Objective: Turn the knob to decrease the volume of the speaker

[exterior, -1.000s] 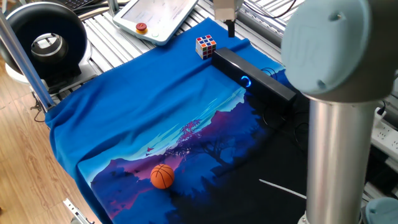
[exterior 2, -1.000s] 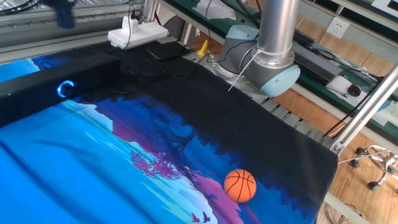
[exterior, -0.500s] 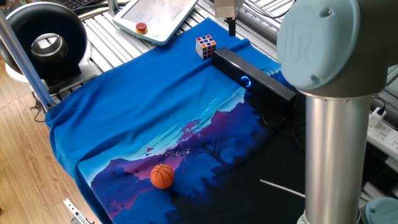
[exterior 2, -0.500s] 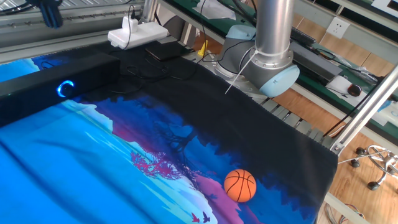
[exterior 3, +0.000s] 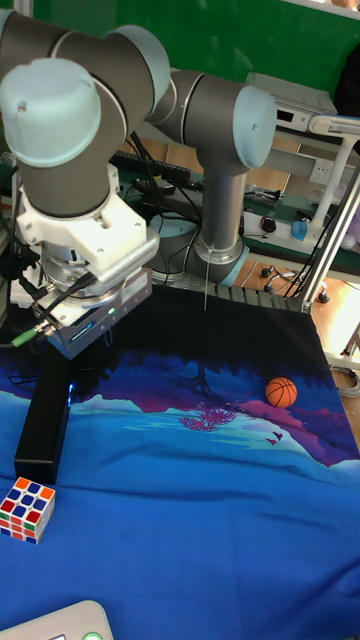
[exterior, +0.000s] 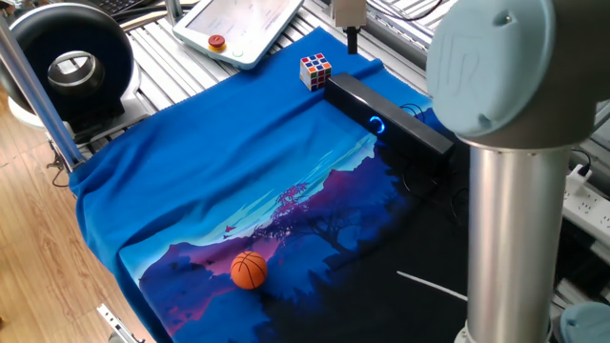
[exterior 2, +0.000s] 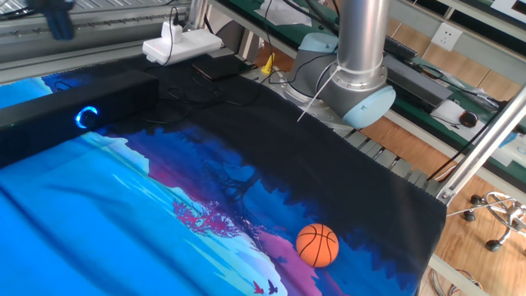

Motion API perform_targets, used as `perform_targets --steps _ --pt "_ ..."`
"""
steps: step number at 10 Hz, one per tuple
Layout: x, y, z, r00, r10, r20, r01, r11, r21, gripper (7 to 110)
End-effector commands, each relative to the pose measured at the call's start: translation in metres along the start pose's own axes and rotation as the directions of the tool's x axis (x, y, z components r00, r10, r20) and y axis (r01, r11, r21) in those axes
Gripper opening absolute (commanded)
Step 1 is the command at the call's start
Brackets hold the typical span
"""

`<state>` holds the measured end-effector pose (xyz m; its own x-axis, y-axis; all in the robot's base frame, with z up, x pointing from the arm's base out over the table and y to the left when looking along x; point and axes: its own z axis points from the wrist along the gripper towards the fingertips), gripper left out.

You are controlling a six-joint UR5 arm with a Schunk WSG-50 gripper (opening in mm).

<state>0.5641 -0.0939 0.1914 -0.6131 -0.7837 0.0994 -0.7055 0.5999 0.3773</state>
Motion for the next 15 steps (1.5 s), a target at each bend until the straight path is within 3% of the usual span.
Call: perform_targets --steps 1,2,4,5,6,7,8,11,13,15 --pt "0.014 0.02 -0.002 0.976 -0.214 -0.035 0.21 0.973 -0.091 7" --pt "0.016 0.02 -0.002 0.971 -0.236 -0.042 0.231 0.968 -0.092 7" --pt "0.008 0.003 -0.001 0.935 -0.355 -0.023 0.355 0.935 -0.022 7" --pt "0.01 -0.008 -0.001 0.927 -0.371 -0.045 0.372 0.928 0.017 7" --pt "0.017 -0.018 -0.002 0.938 -0.336 -0.086 0.341 0.939 0.045 7" --pt "0.015 -0.037 -0.004 0.964 -0.25 -0.092 0.26 0.957 0.126 7" --pt "0.005 -0.053 -0.006 0.983 -0.176 -0.056 0.184 0.961 0.205 7" --pt "-0.003 -0.053 -0.006 0.978 -0.209 -0.03 0.21 0.955 0.209 7" --pt "-0.007 -0.061 -0.008 0.979 -0.201 -0.019 0.199 0.949 0.244 7" --pt "-0.016 -0.048 -0.006 0.97 -0.241 0.019 0.232 0.952 0.201 7"
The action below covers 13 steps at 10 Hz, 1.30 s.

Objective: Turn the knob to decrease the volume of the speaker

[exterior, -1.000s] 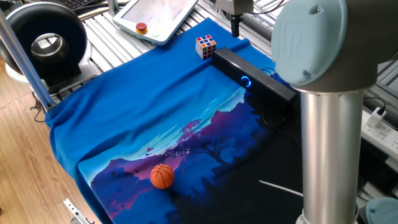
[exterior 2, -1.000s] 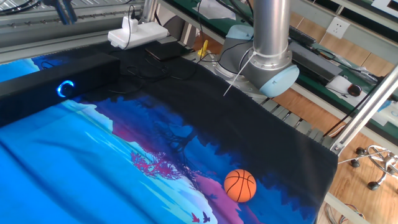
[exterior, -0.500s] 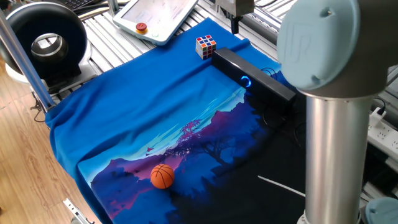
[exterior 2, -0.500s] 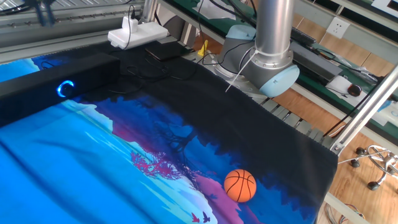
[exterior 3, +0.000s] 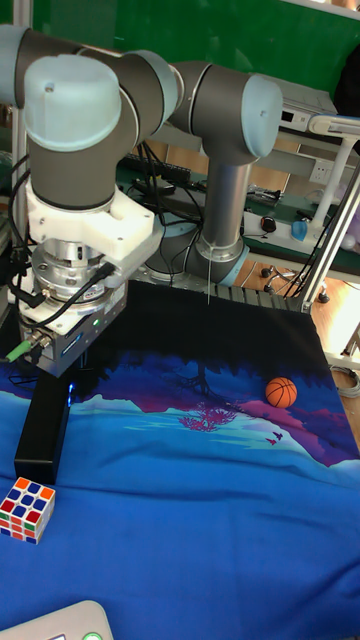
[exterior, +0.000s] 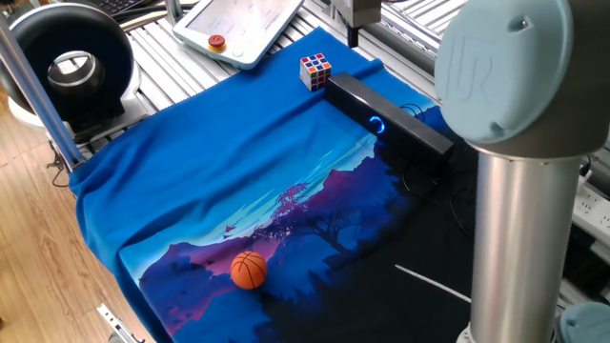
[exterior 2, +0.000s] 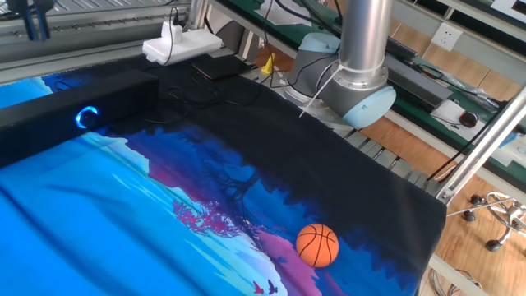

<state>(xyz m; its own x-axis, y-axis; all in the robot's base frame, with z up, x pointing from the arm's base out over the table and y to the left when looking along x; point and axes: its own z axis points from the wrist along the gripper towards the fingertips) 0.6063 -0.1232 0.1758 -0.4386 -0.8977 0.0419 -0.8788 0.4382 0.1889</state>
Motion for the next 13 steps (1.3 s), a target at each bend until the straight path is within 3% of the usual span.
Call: perform_targets --steps 1,2,4,5,6,7,10,13 --pt "-0.012 0.003 -0.001 0.999 -0.012 0.05 0.012 1.0 -0.011 7" --pt "-0.014 -0.001 -0.002 0.998 -0.004 0.057 0.003 1.0 0.007 7" --pt "-0.018 0.023 -0.003 0.988 -0.125 0.087 0.132 0.988 -0.078 7" --pt "-0.01 0.011 -0.002 0.989 -0.142 0.048 0.144 0.989 -0.036 7" --pt "0.001 0.026 -0.005 0.987 -0.155 0.041 0.157 0.987 -0.031 7" --pt "0.014 0.035 0.0 0.986 -0.162 0.037 0.162 0.987 0.001 7" --pt "0.03 0.05 0.04 0.977 -0.201 0.07 0.2 0.979 0.023 7" --pt "0.043 0.039 0.08 0.973 -0.225 0.048 0.221 0.972 0.076 7"
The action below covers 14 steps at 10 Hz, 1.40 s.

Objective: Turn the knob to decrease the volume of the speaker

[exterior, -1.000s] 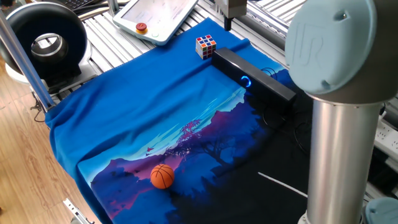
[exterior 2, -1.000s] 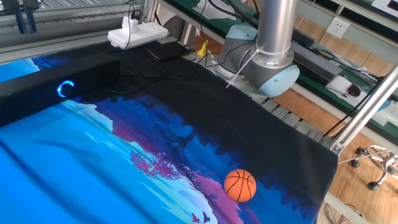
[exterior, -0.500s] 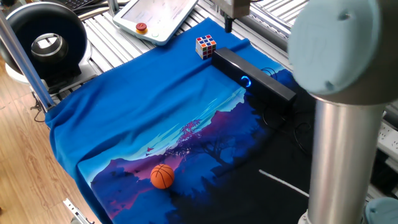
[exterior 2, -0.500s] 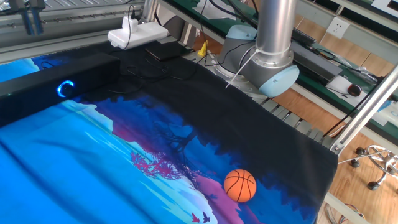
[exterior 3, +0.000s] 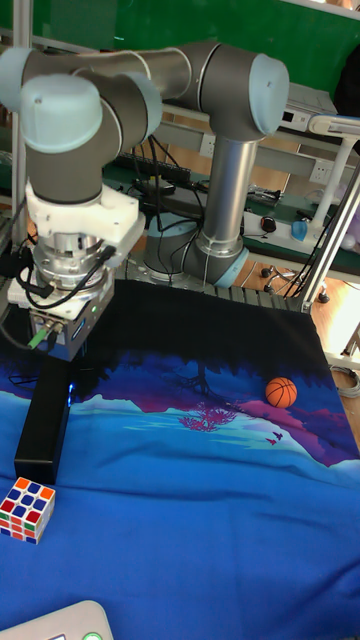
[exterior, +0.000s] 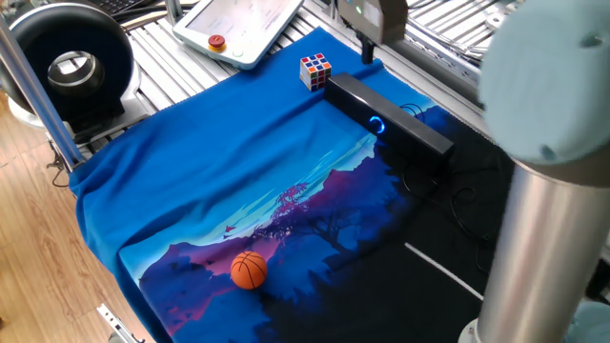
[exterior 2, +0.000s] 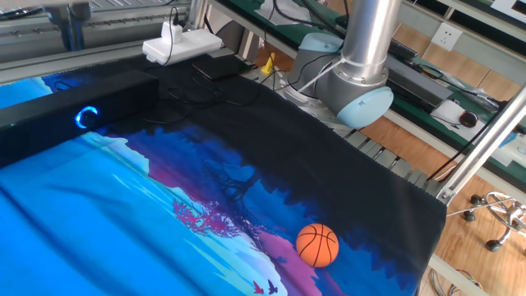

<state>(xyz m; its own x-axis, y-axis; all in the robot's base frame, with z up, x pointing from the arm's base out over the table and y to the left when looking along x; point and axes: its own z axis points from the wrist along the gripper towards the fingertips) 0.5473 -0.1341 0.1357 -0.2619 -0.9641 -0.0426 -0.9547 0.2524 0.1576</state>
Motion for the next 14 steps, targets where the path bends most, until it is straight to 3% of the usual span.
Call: perform_targets --steps 1,3,5,7,10,11,12,14 --pt "0.009 -0.003 0.039 0.999 -0.043 0.012 0.043 0.998 0.038 7" --pt "-0.004 -0.016 0.056 0.997 -0.062 0.037 0.061 0.997 0.044 7" --pt "0.002 -0.039 0.06 1.0 -0.024 -0.019 0.026 0.991 0.133 7" --pt "0.0 -0.026 0.067 0.997 0.066 -0.048 -0.058 0.987 0.15 7" --pt "-0.001 -0.019 0.066 0.995 0.091 -0.05 -0.083 0.987 0.139 7" --pt "0.012 0.004 0.067 0.98 0.167 -0.105 -0.161 0.985 0.061 7" --pt "0.02 0.011 0.066 0.959 0.247 -0.137 -0.242 0.969 0.05 7" --pt "0.021 0.008 0.066 0.94 0.314 -0.133 -0.307 0.949 0.074 7"
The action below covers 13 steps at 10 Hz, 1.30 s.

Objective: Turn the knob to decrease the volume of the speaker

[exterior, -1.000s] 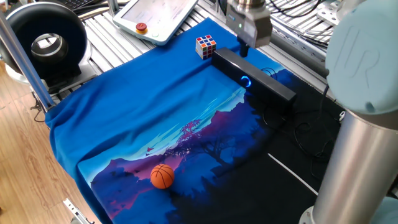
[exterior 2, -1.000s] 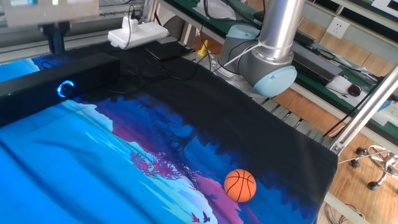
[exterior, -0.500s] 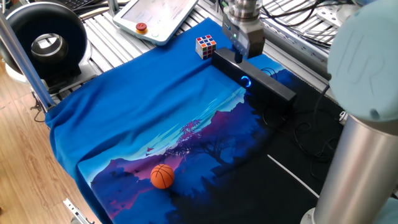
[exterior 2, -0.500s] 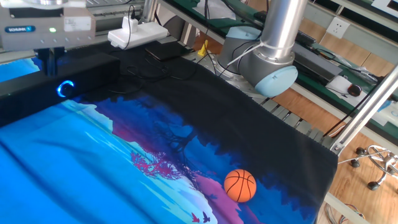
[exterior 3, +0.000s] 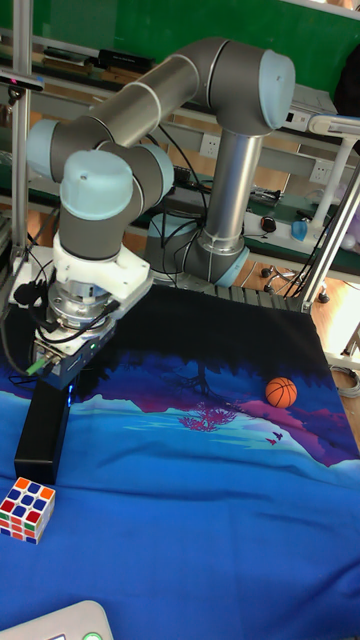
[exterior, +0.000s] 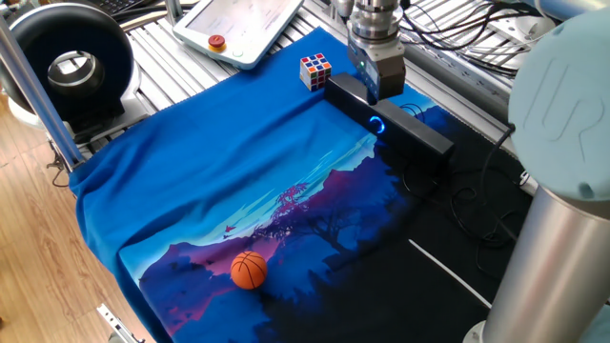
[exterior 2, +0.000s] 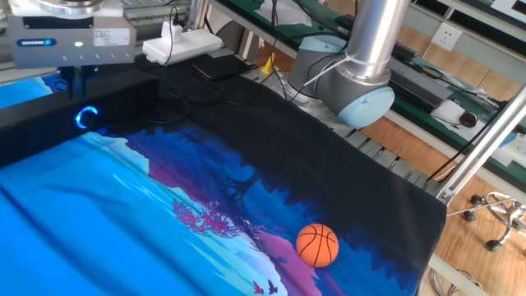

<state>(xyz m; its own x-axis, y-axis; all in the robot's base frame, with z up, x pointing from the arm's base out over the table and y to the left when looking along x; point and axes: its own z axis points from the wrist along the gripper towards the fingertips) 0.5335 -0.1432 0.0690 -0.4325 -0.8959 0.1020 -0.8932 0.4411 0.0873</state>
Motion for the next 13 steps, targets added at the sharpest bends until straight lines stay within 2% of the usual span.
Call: perform_targets --steps 1,2,3,4,5,6,7,8,9,10,11,12,13 --pt "0.0 0.004 0.0 0.994 0.113 -0.002 -0.113 0.994 -0.009 7" --pt "-0.008 -0.006 -0.001 0.998 0.048 0.033 -0.049 0.998 0.03 7" --pt "-0.014 -0.005 -0.001 0.998 -0.033 0.057 0.032 0.999 0.025 7" --pt "-0.019 -0.01 -0.001 0.995 -0.077 0.07 0.073 0.996 0.05 7" --pt "-0.01 -0.012 -0.001 0.991 -0.131 0.032 0.129 0.99 0.059 7" --pt "-0.007 -0.005 -0.001 0.988 -0.155 0.023 0.154 0.988 0.031 7" --pt "-0.004 -0.012 -0.001 0.987 -0.163 0.006 0.163 0.985 0.056 7" --pt "-0.012 -0.032 -0.003 0.982 -0.185 0.024 0.18 0.974 0.139 7" --pt "-0.035 -0.039 -0.006 0.979 -0.17 0.113 0.148 0.972 0.181 7" --pt "-0.037 -0.027 -0.005 0.981 -0.14 0.133 0.123 0.984 0.133 7" --pt "-0.035 -0.019 -0.004 0.983 -0.133 0.128 0.121 0.988 0.1 7" --pt "-0.04 -0.011 -0.004 0.979 -0.136 0.151 0.127 0.989 0.069 7" --pt "-0.044 -0.01 -0.005 0.975 -0.142 0.168 0.132 0.989 0.07 7"
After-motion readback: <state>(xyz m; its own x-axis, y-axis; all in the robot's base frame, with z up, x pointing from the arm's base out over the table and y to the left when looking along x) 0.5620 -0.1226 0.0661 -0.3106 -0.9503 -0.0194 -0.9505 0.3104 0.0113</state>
